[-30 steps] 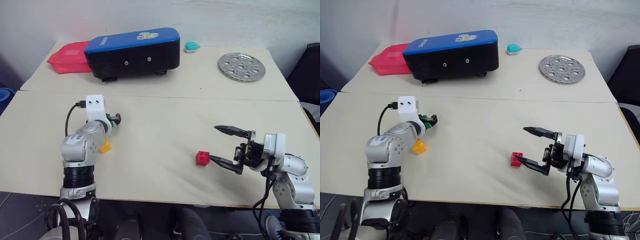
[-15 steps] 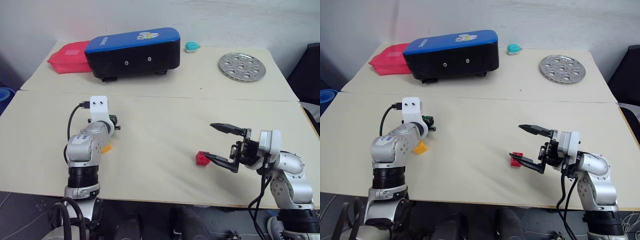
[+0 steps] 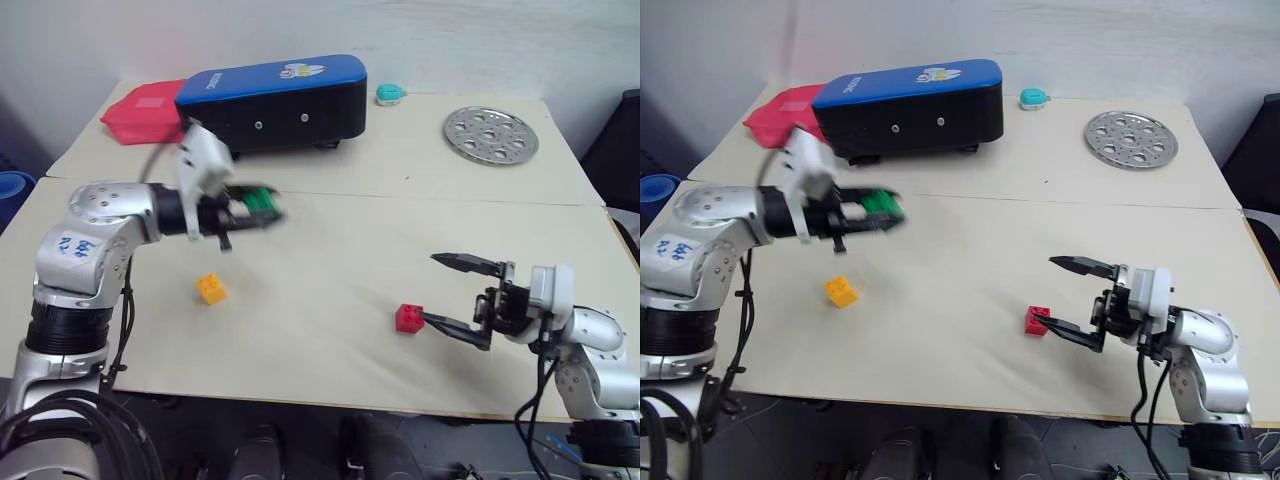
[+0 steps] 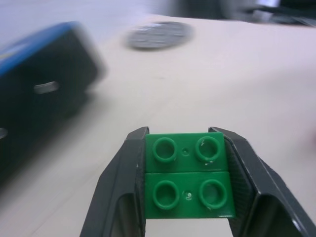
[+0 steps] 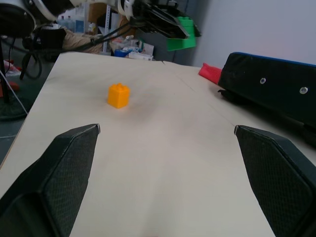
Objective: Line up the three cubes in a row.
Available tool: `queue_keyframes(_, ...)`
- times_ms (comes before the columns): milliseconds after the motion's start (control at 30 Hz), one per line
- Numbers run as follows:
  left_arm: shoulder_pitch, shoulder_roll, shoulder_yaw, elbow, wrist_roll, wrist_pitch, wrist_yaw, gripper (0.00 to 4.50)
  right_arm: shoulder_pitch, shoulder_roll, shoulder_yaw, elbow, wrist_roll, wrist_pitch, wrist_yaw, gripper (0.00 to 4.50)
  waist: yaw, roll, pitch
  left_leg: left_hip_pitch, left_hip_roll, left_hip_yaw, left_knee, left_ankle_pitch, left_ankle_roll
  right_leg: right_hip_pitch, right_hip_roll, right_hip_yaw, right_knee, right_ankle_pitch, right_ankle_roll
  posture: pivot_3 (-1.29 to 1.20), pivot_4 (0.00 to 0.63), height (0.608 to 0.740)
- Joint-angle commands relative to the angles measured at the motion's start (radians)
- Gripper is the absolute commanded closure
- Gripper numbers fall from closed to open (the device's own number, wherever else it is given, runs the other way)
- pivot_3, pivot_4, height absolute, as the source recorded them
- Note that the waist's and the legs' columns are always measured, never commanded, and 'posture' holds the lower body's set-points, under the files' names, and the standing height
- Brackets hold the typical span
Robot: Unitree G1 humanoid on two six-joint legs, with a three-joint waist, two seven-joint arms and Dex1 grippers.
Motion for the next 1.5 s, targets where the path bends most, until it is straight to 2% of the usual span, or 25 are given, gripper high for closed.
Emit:
queue_keyframes(33, -0.031, -0.022, -0.224, -0.026, 0.102, -0.057, -0.131, 2.97, 0.080, -0.035, -0.068, -0.035, 0.018, -0.033, 0.035, 0.00, 0.006, 0.000, 0.000, 0.000, 0.000, 0.000, 0.000, 0.000, 0.000, 0.000, 0.000, 0.000, 0.000, 0.000, 0.000, 0.00, 0.150, 0.740)
queue_keyframes(167, -0.056, -0.169, -0.360, 0.065, 0.240, -0.118, -0.044, 2.97, 0.202, -0.050, -0.129, -0.062, 0.013, -0.066, 0.042, 0.00, 0.016, 0.000, 0.000, 0.000, 0.000, 0.000, 0.002, 0.000, 0.001, 0.000, 0.005, 0.005, 0.000, 0.000, 0.001, 0.00, 0.150, 0.740)
queue_keyframes(267, -0.065, -0.247, -0.392, 0.113, 0.290, -0.096, 0.002, 2.97, 0.271, -0.054, -0.165, -0.085, 0.016, -0.077, 0.035, 0.00, 0.008, 0.000, 0.000, -0.002, 0.001, 0.000, 0.004, -0.002, 0.002, -0.001, 0.009, 0.010, 0.000, 0.001, 0.002, 0.00, 0.150, 0.740)
queue_keyframes(367, -0.078, -0.310, -0.431, 0.173, 0.348, -0.094, 0.042, 2.97, 0.341, -0.055, -0.198, -0.113, 0.018, -0.085, 0.030, 0.00, 0.007, 0.000, 0.000, 0.004, 0.000, -0.003, 0.002, -0.002, 0.001, -0.001, 0.012, 0.018, 0.002, 0.000, 0.002, 0.00, 0.150, 0.740)
queue_keyframes(533, -0.071, -0.346, -0.481, 0.209, 0.412, -0.069, 0.047, 2.97, 0.377, -0.050, -0.210, -0.154, 0.015, -0.075, -0.006, 0.00, 0.001, 0.000, 0.000, 0.008, 0.000, -0.003, 0.001, -0.003, 0.000, -0.001, 0.015, 0.026, 0.004, 0.000, 0.002, 0.00, 0.150, 0.740)
queue_keyframes(1033, -0.071, -0.329, -0.509, 0.170, 0.489, 0.028, 0.039, 2.97, 0.377, -0.042, -0.179, -0.204, 0.009, -0.063, -0.063, 0.00, -0.006, 0.000, 0.000, 0.008, 0.000, -0.003, 0.001, -0.003, 0.000, -0.001, 0.015, 0.026, 0.004, 0.000, 0.002, 0.00, 0.150, 0.740)
queue_keyframes(1100, -0.076, -0.330, -0.498, 0.156, 0.490, 0.047, 0.047, 2.24, 0.363, -0.039, -0.170, -0.181, 0.004, -0.072, -0.057, 0.00, -0.010, 0.000, 0.000, 0.008, 0.000, -0.003, 0.001, -0.003, 0.000, 0.000, 0.015, 0.026, 0.004, 0.000, 0.002, 0.00, 0.150, 0.740)
queue_keyframes(1333, -0.104, -0.323, -0.393, 0.041, 0.419, 0.107, 0.039, 0.18, 0.333, -0.040, -0.152, -0.133, 0.001, -0.087, -0.039, 0.00, -0.012, 0.000, 0.000, 0.007, 0.000, -0.003, 0.002, -0.004, 0.000, -0.001, 0.014, 0.026, 0.004, 0.000, 0.002, 0.00, 0.150, 0.740)
queue_keyframes(1500, -0.112, -0.267, -0.262, -0.059, 0.306, 0.162, -0.005, 0.18, 0.284, -0.049, -0.126, -0.131, -0.003, -0.058, -0.045, 0.00, -0.017, 0.000, 0.000, 0.008, 0.000, -0.003, 0.002, -0.004, 0.000, -0.001, 0.014, 0.027, 0.005, 0.000, 0.002, 0.00, 0.150, 0.740)
